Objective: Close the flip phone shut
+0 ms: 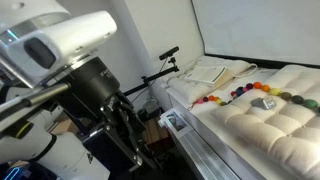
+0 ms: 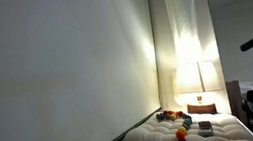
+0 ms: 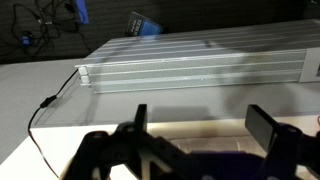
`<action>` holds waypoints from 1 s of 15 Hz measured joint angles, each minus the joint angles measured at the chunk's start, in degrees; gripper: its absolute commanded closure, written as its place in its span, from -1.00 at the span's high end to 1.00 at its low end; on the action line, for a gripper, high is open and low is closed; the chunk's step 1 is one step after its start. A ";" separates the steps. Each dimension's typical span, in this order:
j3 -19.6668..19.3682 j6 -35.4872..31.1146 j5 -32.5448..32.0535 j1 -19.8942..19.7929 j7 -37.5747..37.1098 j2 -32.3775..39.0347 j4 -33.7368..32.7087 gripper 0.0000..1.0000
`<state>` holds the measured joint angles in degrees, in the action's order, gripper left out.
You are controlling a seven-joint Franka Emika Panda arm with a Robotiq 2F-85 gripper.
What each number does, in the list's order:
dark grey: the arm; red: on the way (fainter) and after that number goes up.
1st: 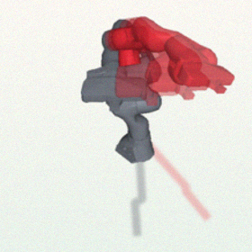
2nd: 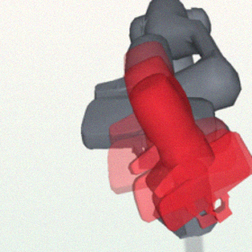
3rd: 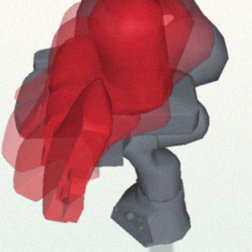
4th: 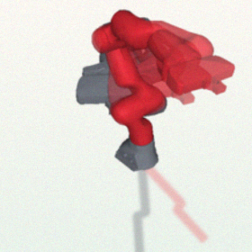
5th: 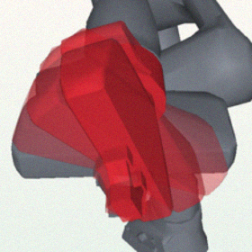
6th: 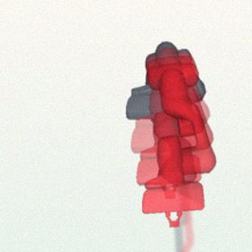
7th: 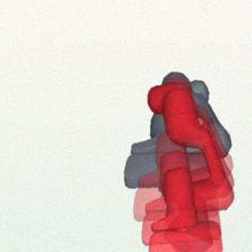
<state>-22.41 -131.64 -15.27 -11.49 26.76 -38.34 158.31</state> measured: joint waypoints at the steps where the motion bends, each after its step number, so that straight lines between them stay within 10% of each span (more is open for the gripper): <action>1: 0.00 0.00 0.00 0.00 0.00 0.00 0.00 1.00; 15: 4.24 3.82 4.38 6.90 1.10 2.49 -9.75 1.00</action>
<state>-18.17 -127.82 -10.89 -4.59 27.86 -35.85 148.56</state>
